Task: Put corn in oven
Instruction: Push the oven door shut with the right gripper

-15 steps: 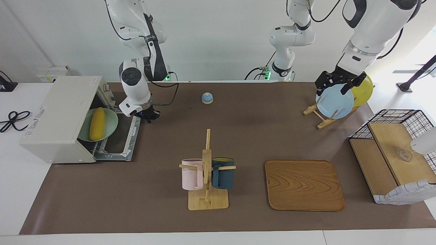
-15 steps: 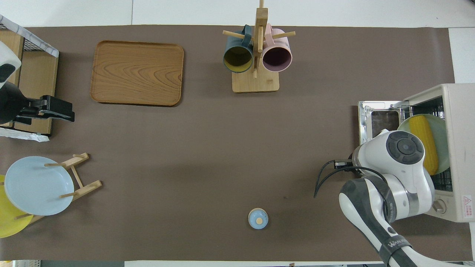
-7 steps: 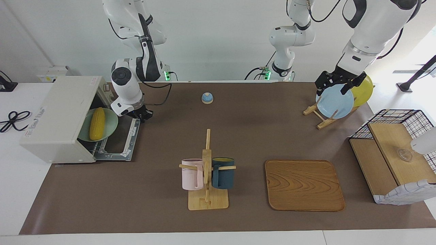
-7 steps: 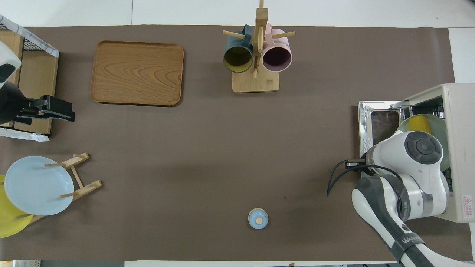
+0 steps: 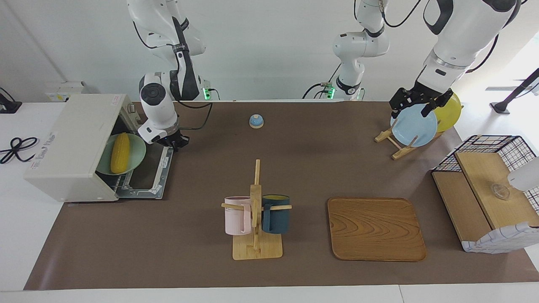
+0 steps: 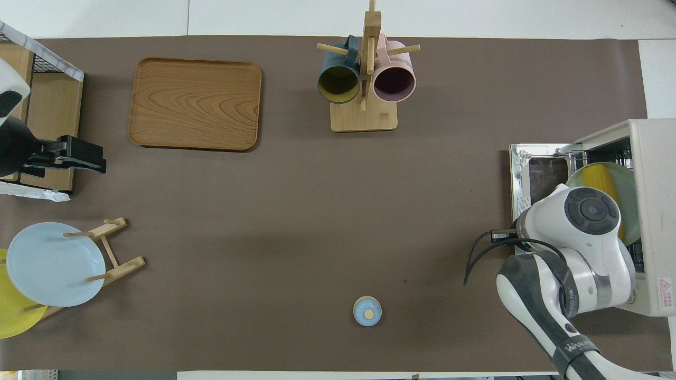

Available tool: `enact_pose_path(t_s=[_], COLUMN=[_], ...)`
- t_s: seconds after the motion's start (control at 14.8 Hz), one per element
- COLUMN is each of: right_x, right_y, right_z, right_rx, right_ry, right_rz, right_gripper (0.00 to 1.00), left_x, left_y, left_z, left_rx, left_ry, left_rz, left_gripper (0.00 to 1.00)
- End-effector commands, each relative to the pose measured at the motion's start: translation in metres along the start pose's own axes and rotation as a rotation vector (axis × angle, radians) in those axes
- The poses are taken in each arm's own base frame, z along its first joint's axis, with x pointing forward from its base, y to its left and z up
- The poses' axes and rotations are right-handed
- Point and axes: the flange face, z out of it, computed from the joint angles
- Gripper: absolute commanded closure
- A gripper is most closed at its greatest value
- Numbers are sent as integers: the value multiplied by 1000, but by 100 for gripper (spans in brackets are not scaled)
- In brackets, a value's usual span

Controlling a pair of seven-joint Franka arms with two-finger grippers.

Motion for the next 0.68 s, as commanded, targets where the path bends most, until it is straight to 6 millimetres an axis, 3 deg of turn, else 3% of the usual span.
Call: enact_pose_path(t_s=[0.0, 0.34, 0.47, 0.61], right_x=[12, 33, 35, 33], right_y=[25, 46, 70, 97], right_z=[-38, -103, -118, -120], right_rx=[-79, -169, -167, -158], right_ry=[-13, -16, -29, -35], right_rz=[-14, -77, -98, -124], right_gripper=[100, 100, 100, 100], left_x=[-4, -4, -4, -4], left_y=[-2, -2, -2, -2], left_z=[-4, -4, -4, -4], left_rx=[-11, -11, -11, -11], left_ry=[-8, -8, -8, -8], left_rz=[1, 1, 1, 1], left_gripper=[0, 0, 0, 0])
